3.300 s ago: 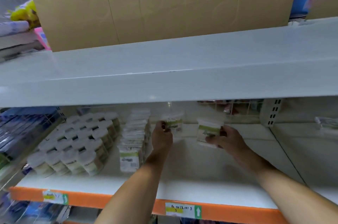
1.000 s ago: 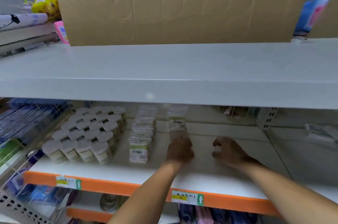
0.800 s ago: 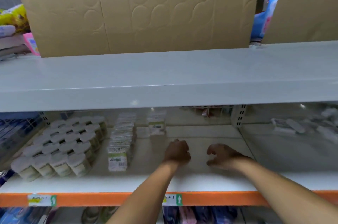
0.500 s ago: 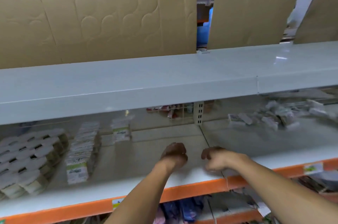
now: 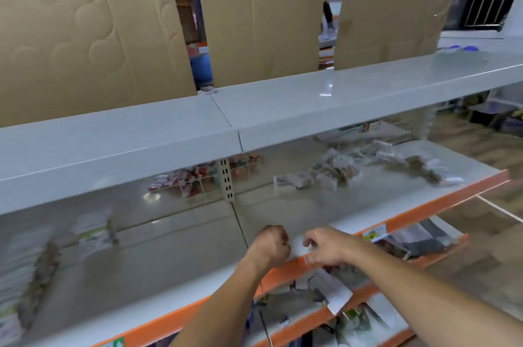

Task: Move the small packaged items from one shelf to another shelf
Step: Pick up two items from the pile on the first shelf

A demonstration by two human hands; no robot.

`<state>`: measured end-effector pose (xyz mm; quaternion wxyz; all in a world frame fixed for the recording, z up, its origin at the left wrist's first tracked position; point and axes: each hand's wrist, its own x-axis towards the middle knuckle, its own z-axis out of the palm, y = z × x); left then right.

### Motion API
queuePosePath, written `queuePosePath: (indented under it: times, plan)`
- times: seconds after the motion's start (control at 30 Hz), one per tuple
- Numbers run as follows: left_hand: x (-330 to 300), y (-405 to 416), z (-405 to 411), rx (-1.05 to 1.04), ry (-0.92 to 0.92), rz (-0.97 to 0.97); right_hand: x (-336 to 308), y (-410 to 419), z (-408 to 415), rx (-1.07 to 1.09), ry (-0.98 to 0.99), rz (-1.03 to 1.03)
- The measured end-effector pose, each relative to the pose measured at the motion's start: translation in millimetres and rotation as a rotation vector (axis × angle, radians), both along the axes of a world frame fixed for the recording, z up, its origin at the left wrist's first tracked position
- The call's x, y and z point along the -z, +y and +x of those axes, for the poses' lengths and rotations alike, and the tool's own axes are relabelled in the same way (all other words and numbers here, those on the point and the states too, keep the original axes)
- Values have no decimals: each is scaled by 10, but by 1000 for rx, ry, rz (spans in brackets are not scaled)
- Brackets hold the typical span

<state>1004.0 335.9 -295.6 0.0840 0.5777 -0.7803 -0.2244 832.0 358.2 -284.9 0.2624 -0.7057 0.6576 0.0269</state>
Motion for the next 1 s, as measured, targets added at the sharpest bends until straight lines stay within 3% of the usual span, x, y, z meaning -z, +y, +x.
queuePosePath:
  times: [0.43, 1.0]
  plan:
    - [64, -186, -1333, 152, 65, 3, 78, 55, -1224, 227, -66, -110]
    - [63, -1340, -3240, 400, 80, -38, 129, -713, -2993, 492, -43, -162]
